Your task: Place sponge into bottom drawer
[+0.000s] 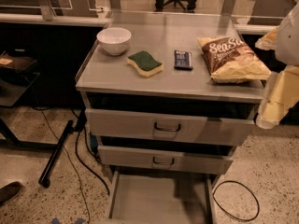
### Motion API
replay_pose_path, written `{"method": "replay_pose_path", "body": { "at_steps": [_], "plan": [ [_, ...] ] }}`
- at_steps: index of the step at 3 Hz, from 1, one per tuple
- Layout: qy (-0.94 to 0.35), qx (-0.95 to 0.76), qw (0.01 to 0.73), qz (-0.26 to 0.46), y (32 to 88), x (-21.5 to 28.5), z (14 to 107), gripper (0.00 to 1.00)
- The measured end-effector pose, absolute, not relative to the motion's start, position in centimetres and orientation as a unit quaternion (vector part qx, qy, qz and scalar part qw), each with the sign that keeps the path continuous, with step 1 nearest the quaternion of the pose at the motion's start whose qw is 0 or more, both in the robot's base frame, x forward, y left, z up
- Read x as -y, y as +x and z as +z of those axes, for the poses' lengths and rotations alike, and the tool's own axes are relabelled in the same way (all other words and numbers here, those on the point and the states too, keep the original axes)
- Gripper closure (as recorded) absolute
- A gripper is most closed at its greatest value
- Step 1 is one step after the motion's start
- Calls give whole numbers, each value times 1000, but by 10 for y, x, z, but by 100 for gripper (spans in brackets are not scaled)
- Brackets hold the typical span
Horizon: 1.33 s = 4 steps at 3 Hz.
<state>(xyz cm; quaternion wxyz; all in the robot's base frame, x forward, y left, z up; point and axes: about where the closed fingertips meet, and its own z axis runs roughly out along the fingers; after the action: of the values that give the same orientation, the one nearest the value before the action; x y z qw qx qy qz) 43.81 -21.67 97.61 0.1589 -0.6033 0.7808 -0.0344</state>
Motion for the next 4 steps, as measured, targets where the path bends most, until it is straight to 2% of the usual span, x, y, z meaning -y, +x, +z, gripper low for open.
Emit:
{"method": "replay_pose_path", "body": {
  "at_steps": [2,3,4],
  "plan": [
    [-594,-788,158,-32,447,215,972,0],
    [-545,-822,162,-7,514,194,947,0],
    [-519,-840,159,4,519,190,940,0]
  ]
}}
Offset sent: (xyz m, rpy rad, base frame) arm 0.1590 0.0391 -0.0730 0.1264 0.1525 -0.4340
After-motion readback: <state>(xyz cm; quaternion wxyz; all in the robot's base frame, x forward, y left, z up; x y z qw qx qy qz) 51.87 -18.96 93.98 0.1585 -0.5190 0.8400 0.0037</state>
